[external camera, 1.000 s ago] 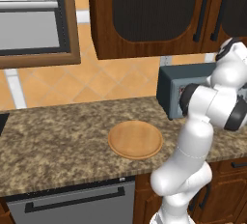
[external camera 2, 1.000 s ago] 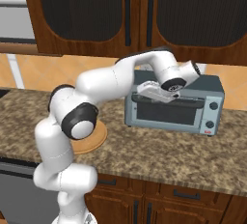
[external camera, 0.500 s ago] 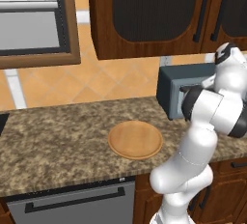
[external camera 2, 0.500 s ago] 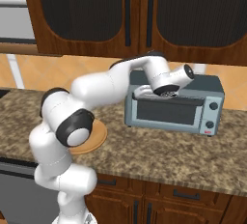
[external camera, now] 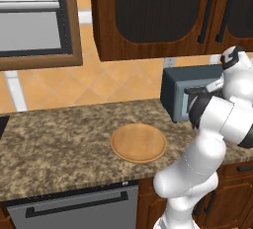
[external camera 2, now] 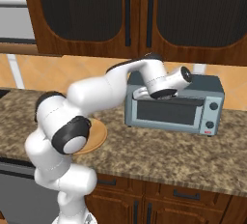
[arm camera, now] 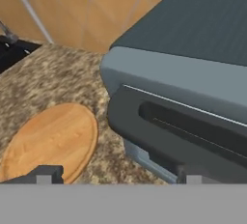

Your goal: Pick up the kebab skewer and baguette bread, and place them inside the toaster oven. Close the toaster oven door and start by setting the timer.

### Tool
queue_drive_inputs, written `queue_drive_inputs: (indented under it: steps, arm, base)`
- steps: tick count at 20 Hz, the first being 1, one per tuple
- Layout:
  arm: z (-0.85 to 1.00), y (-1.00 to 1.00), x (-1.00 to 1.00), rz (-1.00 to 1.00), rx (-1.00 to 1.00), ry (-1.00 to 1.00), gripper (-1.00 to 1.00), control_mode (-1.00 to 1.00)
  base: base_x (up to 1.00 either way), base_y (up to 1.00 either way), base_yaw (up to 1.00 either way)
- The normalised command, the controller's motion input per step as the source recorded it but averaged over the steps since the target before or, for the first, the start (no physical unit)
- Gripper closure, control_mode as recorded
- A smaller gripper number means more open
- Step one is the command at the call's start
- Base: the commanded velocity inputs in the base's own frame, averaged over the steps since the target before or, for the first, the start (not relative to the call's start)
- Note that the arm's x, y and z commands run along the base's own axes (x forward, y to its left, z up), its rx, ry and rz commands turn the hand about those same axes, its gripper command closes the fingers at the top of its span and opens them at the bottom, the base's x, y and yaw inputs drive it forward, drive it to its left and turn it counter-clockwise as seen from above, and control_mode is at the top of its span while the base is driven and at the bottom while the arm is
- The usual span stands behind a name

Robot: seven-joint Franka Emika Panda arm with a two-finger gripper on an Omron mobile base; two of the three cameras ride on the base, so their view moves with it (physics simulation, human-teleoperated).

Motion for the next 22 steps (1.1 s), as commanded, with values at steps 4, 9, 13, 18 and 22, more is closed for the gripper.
queue_drive_inputs:
  steps: [4, 9, 13, 18, 22]
  arm:
    - [0.26, -0.02, -0.58, 0.00, 0.00, 0.07, -1.00, -1.00]
    - [0.06, -0.17, -0.85, -0.07, 0.01, 0.00, -1.00, -1.00]
    - [-0.01, -0.21, -0.67, -0.31, 0.04, -0.09, -1.00, -1.00]
    - [-0.02, -0.27, -0.16, -0.47, 0.00, -0.13, -1.00, -1.00]
    - [-0.08, -0.45, 0.01, -0.45, 0.00, 0.02, -1.00, -1.00]
  base:
    - [0.00, 0.00, 0.00]
    - [0.00, 0.00, 0.00]
    - [0.00, 0.00, 0.00]
    - [0.00, 0.00, 0.00]
    - [0.00, 0.00, 0.00]
